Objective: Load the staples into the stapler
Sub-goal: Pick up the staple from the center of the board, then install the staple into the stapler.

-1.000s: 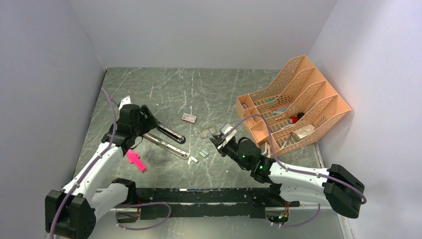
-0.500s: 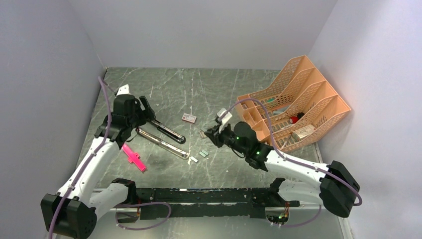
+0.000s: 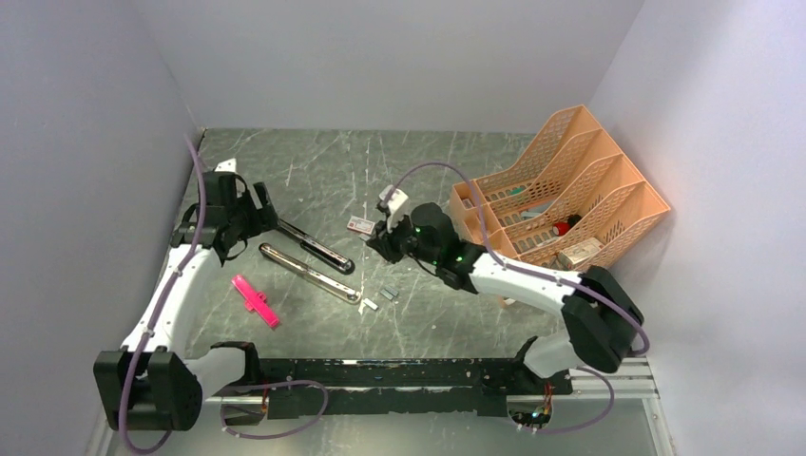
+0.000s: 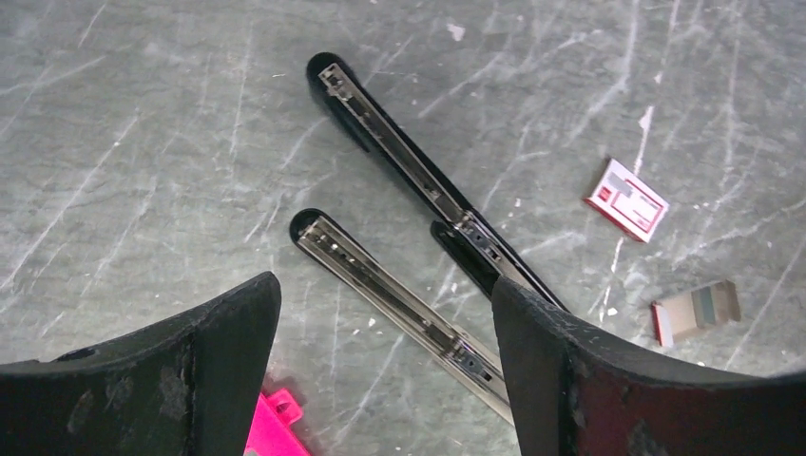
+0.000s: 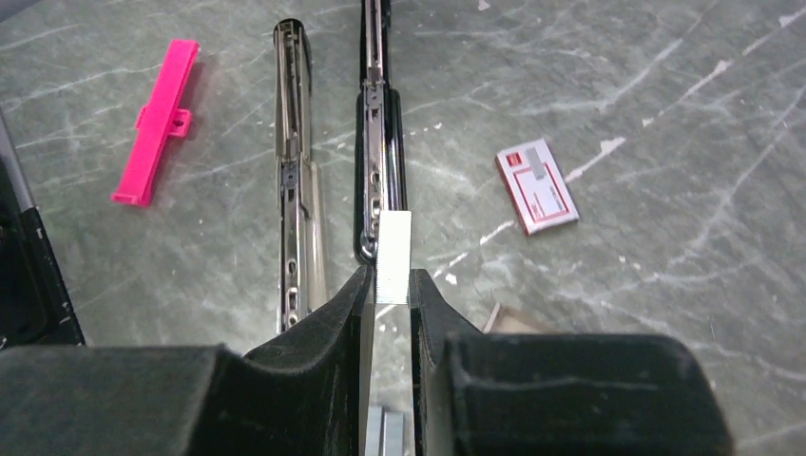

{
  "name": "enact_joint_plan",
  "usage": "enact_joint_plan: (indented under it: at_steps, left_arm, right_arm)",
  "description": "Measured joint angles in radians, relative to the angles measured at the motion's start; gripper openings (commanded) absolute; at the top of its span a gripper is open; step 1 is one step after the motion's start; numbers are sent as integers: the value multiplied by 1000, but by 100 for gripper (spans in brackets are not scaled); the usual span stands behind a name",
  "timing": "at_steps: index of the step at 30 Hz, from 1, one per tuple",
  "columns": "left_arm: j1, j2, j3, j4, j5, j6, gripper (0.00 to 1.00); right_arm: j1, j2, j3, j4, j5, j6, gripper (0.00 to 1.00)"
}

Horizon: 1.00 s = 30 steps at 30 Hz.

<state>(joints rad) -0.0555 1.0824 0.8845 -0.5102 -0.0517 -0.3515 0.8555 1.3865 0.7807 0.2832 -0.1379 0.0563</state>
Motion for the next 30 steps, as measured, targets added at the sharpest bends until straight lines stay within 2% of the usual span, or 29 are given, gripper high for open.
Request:
enact_joint_plan:
  at_steps: [3,11,16,30]
  left_arm:
    - [36,35,0,-2,17,16,85]
    - [41,117,-1,-5,-23,59,81]
    - [42,196,12,-5,-21,80,73]
    - [47,275,18,1,-2,93,71]
  right_arm:
    - [23,73,69,-6,3,-32,0]
    - [133,202,166,-18,23,-88,0]
    - [170,240,173,-21,45,-87,0]
    - [215,318,188,-21,84,-64,0]
